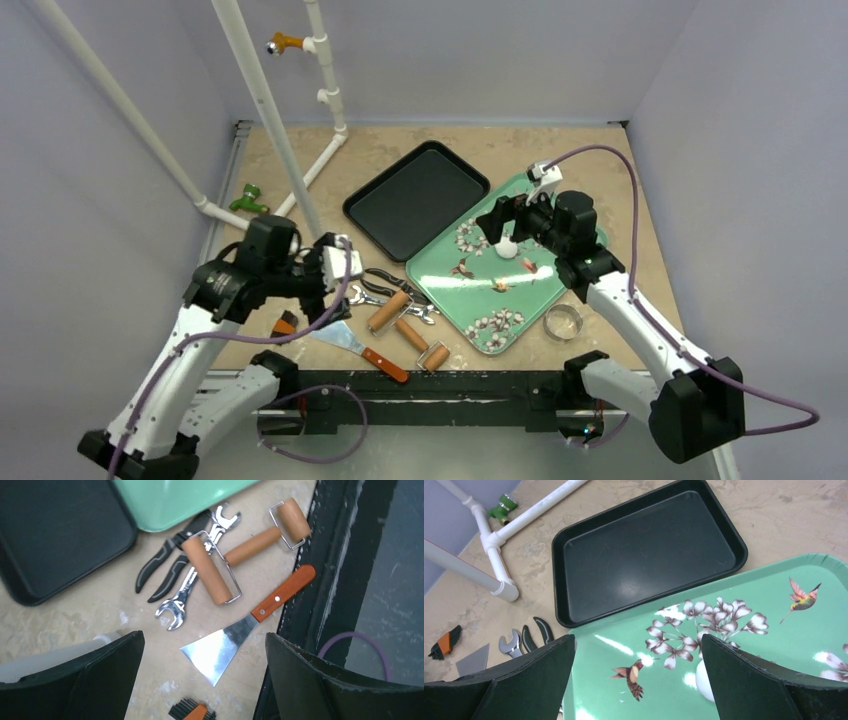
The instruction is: Roll out the dumpling wrappers from the dough
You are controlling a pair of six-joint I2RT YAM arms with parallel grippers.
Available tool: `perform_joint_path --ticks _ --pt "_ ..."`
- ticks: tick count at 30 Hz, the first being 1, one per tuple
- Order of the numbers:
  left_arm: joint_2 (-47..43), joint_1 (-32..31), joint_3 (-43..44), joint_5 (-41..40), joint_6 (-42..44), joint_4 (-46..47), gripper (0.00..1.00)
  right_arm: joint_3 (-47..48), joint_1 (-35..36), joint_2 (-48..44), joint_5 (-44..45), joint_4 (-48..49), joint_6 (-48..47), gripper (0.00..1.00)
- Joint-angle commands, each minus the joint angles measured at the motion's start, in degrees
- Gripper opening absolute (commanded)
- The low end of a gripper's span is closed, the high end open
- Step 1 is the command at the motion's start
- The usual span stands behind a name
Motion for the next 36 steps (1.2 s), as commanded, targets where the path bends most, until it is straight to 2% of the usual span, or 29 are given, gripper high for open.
perform_joint_path --ticks 1,3,5,9,12,21,27,32,36 --pt "4.69 -15.47 -3.71 -12.94 6.11 5.56 0.92 1.35 0.17 0.45 1.42 -2.16 1.19 0.99" --pt "8.38 -20.0 -4.79 -13.89 10.75 6.56 0.9 0.98 0.16 0.48 1.62 -2.62 1.47 0.99" --pt "11.66 -21.93 -6.19 -11.59 15.25 9.03 0.89 0.48 0.17 0.38 1.92 -2.84 1.49 0.99" --pt "14.62 -22.3 -9.76 -5.79 26.78 15.08 0.89 -0.59 0.18 0.24 3.3 -3.05 -0.08 0.99" --pt "17.91 -22.7 -8.8 -3.22 31.29 14.74 0.89 -0.76 0.17 0.87 4.15 -2.72 -2.11 0.99" --pt "29.75 -24.83 -4.21 -4.38 28.64 17.76 0.84 -0.62 0.18 4.8 11.87 -0.64 -2.61 0.99" --pt "34.53 -27.06 -4.16 -4.39 31.36 18.07 0.81 0.13 0.18 4.18 11.08 -2.12 -3.0 0.99" --pt "34.64 -32.94 -7.69 -3.93 29.91 19.45 0.8 1.52 0.13 1.71 11.57 -6.42 -1.94 0.99" --pt "36.77 -34.08 -9.69 -3.93 30.41 22.44 0.79 1.1 0.18 0.2 12.16 -8.16 -0.38 0.99"
